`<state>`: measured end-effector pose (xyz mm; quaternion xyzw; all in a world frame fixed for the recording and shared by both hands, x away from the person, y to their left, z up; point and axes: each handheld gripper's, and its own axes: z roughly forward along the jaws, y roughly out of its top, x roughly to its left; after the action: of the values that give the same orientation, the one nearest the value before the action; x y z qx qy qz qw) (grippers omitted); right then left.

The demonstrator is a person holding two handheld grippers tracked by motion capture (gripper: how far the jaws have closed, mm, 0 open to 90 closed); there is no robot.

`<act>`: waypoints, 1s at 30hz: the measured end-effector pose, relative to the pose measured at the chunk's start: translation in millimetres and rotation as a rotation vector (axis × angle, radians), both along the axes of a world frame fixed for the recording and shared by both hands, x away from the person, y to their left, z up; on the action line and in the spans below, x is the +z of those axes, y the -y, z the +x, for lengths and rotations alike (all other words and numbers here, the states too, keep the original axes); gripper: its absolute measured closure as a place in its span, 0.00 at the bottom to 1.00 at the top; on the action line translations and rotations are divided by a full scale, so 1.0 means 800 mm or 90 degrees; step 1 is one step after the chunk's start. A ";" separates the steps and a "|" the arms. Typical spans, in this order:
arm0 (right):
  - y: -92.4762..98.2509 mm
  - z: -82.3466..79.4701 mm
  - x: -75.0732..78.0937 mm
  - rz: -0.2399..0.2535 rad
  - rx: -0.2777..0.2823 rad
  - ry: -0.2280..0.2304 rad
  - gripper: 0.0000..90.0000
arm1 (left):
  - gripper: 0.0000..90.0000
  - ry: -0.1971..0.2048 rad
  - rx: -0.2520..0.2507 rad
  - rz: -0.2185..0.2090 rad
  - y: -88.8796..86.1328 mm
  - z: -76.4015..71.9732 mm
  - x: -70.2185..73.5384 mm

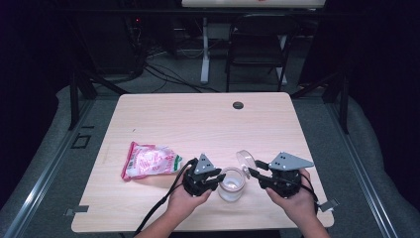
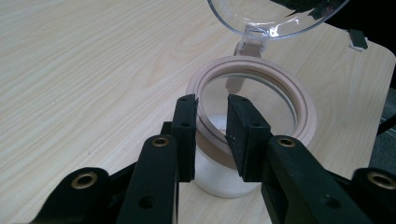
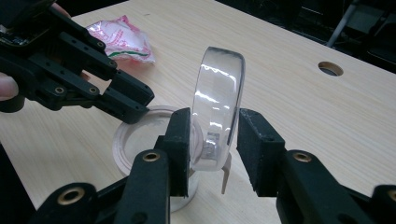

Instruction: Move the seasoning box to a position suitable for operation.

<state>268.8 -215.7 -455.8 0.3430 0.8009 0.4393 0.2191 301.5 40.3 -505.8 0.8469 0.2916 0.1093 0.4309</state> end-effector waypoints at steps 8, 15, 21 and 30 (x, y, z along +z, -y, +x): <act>0.010 0.005 -0.001 0.011 -0.015 -0.007 0.71 | 0.82 0.002 0.002 -0.005 0.001 -0.001 -0.001; 0.017 0.010 -0.004 0.027 -0.024 -0.016 0.70 | 0.82 -0.002 0.001 -0.005 0.000 -0.001 -0.001; 0.021 0.014 -0.007 0.047 -0.023 -0.027 0.70 | 0.82 -0.002 -0.001 -0.004 0.000 -0.001 -0.001; 0.019 0.019 -0.008 0.045 -0.027 -0.026 0.73 | 0.82 -0.001 0.000 -0.011 0.000 -0.001 -0.002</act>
<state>283.7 -231.3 -462.0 0.3762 0.7817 0.4554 0.2000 300.5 40.3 -507.3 0.8433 0.2932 0.1060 0.4378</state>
